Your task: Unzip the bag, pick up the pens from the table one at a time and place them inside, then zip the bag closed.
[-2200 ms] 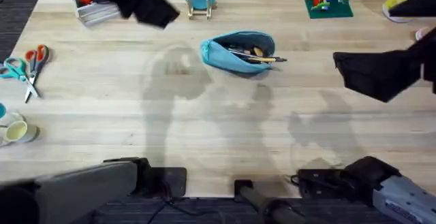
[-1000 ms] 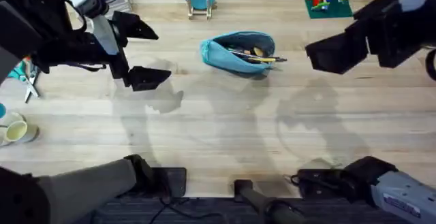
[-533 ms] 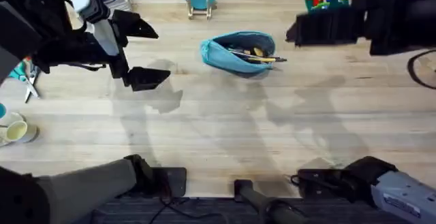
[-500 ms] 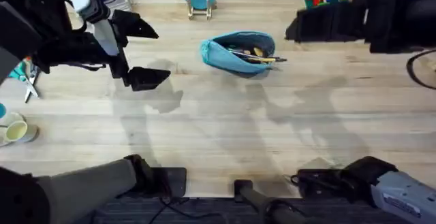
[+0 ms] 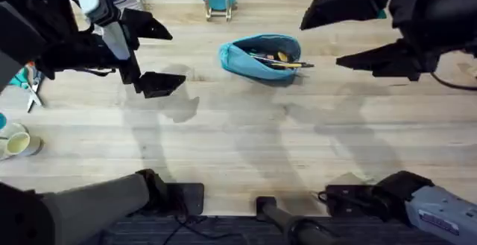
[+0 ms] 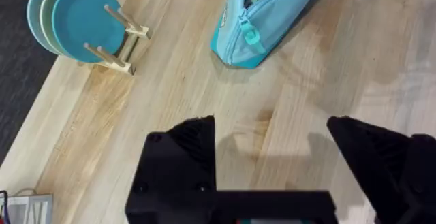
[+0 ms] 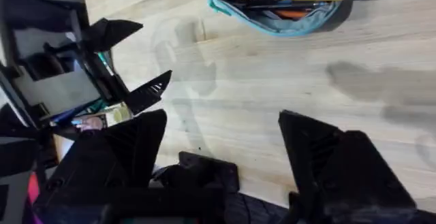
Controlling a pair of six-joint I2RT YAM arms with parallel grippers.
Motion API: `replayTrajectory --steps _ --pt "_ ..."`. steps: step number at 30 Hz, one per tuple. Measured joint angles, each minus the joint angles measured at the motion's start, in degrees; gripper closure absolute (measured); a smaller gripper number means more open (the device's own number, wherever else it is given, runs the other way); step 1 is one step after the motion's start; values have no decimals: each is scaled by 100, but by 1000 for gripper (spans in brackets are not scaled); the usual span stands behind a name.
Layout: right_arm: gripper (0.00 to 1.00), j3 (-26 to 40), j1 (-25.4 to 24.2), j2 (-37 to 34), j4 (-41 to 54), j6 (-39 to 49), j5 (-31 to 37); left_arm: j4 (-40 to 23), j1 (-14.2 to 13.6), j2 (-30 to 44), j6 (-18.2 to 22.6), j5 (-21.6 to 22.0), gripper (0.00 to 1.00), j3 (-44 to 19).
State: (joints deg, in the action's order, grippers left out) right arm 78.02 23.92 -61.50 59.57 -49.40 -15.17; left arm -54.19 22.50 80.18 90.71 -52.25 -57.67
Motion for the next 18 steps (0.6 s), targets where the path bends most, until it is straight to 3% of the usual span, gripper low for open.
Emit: replayTrajectory --steps 12,14,15,18 --pt "4 0 111 -2 -406 -180 -71 0 0 0 0 0 8 0" --pt "3 0 271 -23 -556 -186 27 0 0 0 0 0 8 -1" --pt "3 4 626 -195 -730 -186 283 0 0 0 0 0 8 0" --pt "7 4 1048 -526 -1051 -146 544 0 0 0 0 0 8 -1"
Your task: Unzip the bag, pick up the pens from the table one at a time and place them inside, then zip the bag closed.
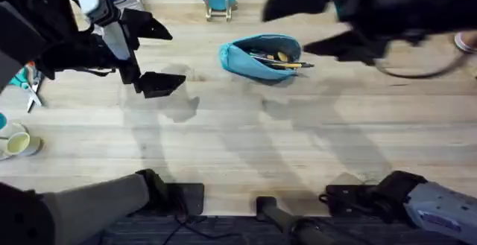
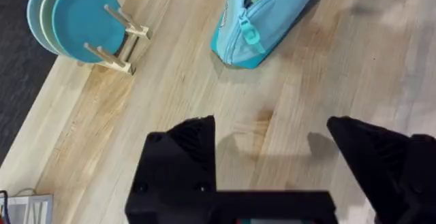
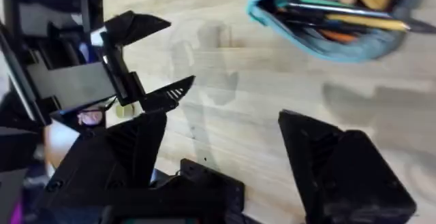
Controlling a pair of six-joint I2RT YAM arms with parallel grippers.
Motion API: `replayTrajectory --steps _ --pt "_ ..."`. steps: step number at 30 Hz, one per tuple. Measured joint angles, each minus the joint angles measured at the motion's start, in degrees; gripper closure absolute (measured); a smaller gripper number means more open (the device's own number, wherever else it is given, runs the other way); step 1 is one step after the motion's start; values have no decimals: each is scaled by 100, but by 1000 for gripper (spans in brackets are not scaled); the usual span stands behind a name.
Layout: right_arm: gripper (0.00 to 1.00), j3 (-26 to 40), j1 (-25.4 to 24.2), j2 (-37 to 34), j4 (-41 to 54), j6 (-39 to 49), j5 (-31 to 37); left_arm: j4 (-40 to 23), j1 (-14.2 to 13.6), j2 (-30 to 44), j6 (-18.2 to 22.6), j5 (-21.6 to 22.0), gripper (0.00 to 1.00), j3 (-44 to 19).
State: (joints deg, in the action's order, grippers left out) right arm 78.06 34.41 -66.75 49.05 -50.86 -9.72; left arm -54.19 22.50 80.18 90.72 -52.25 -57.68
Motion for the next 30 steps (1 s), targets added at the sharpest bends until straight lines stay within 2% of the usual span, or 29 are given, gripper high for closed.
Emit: replayTrajectory --steps 7,18,30 --pt "17 0 648 -894 -984 203 251 0 0 0 0 0 8 1" --pt "4 0 827 -1953 -1218 -323 289 0 0 0 0 0 8 1" --pt "5 0 872 -2382 -1632 -530 442 0 0 0 0 -1 8 0"
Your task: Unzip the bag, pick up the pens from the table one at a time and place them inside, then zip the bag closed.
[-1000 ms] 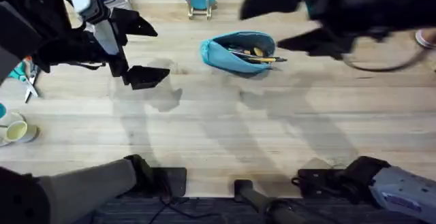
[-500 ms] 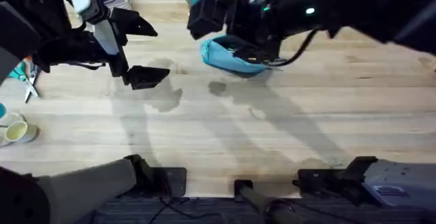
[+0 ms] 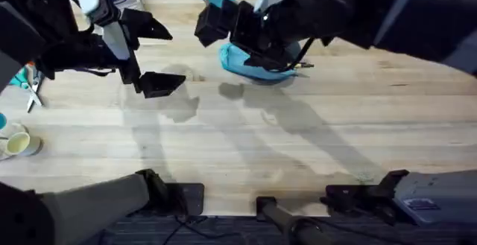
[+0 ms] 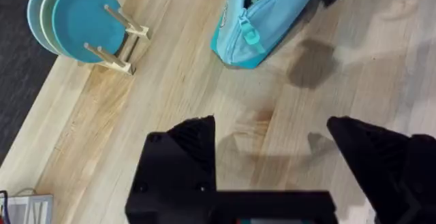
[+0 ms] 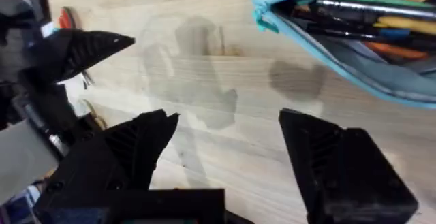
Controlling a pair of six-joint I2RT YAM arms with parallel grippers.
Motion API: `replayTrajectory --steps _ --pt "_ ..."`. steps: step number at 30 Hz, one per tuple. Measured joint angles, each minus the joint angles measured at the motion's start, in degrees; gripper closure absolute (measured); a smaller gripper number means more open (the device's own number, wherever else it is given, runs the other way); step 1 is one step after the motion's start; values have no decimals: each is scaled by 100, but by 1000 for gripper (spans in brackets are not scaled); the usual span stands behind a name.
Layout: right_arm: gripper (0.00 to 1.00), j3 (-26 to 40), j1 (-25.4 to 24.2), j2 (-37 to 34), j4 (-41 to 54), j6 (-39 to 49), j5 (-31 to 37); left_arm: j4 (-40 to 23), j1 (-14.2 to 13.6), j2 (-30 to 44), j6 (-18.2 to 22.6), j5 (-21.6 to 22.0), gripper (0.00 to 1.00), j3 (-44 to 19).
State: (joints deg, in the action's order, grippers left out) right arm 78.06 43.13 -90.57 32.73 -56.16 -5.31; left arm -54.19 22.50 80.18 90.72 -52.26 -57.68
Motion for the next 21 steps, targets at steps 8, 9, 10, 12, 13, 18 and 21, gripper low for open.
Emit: replayTrajectory --steps 8,9,10,12,13,18,21 --pt "5 0 25 -386 -362 -286 3 0 0 0 0 1 8 1" --pt "4 0 25 -425 -449 -303 8 0 0 0 0 1 8 1" --pt "4 0 25 -457 -518 -306 14 0 0 0 0 1 8 1" --pt "4 0 25 -532 -611 -323 31 0 0 0 0 1 8 1" --pt "4 0 27 -578 -625 -330 82 0 0 0 0 1 8 1" --pt "4 0 66 -821 -726 -344 415 0 0 0 0 1 8 1" --pt "3 0 82 -882 -939 -336 570 0 0 0 0 -1 8 1"
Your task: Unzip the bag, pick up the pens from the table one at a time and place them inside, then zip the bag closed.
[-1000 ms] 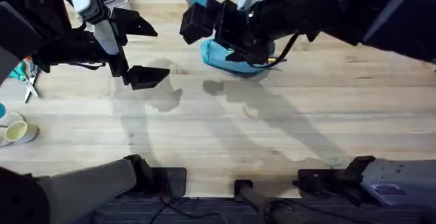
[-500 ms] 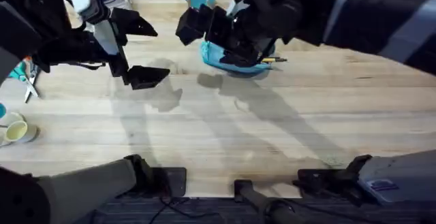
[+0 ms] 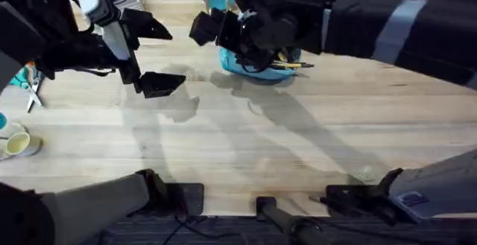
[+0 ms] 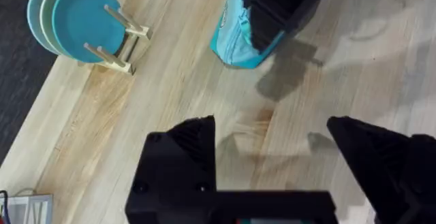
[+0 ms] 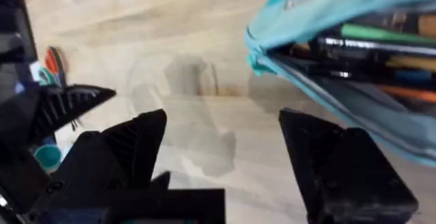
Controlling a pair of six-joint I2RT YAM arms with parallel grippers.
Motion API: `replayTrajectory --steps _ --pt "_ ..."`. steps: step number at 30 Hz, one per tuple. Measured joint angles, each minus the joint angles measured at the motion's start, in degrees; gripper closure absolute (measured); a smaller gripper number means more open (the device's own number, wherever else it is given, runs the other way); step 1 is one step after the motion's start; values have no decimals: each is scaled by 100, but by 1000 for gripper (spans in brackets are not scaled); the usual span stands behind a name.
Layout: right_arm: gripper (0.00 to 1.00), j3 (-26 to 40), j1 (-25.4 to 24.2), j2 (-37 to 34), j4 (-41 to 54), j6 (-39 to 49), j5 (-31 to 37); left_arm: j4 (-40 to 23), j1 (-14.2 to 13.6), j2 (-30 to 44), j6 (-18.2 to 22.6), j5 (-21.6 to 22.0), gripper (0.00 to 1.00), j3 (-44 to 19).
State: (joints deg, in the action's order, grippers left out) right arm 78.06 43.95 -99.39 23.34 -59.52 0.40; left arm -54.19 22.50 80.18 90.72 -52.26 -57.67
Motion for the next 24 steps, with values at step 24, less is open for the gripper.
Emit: replayTrajectory --steps 24 --pt "5 2 2 -705 -1022 156 777 0 0 0 0 1 8 0"
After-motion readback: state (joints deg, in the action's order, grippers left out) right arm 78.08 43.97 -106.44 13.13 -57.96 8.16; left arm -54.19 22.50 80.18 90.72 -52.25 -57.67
